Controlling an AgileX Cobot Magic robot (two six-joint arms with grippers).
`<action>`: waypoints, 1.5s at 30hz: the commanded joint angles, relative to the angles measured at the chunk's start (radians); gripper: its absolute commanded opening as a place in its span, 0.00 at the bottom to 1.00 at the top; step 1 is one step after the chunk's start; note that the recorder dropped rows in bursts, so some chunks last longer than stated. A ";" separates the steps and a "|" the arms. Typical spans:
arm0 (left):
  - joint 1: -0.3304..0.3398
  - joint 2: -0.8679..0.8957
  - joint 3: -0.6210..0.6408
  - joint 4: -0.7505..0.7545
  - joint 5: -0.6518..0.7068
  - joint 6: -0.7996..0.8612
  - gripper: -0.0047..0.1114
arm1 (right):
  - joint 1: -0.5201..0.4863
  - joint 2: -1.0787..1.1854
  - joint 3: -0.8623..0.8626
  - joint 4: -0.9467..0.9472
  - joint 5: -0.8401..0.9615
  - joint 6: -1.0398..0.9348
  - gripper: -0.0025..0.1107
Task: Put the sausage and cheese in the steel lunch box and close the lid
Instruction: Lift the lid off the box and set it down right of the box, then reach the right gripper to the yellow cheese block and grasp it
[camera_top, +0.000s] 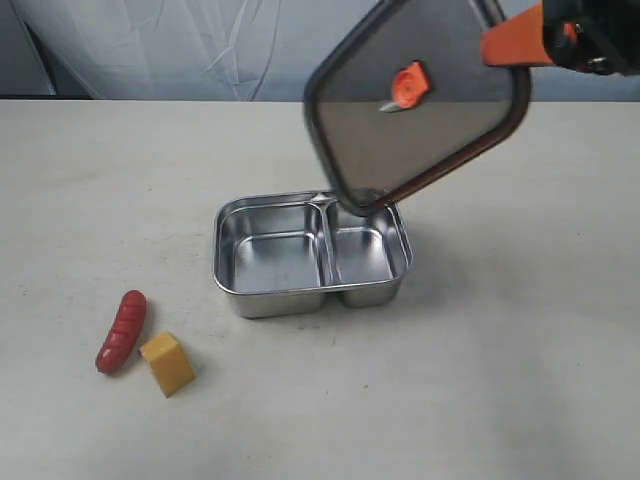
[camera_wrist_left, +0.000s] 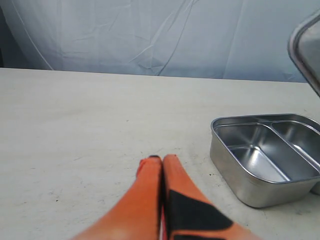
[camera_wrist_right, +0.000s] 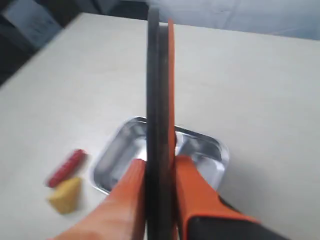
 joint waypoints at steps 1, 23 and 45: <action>-0.007 -0.005 0.001 0.006 -0.005 0.003 0.04 | -0.002 -0.105 -0.019 -0.432 -0.113 0.119 0.01; -0.007 -0.005 0.001 0.006 -0.005 0.003 0.04 | 0.542 0.075 0.257 -0.879 0.011 0.418 0.01; -0.007 -0.005 0.001 0.006 -0.001 0.003 0.04 | 0.656 0.214 0.214 -0.370 -0.033 0.476 0.43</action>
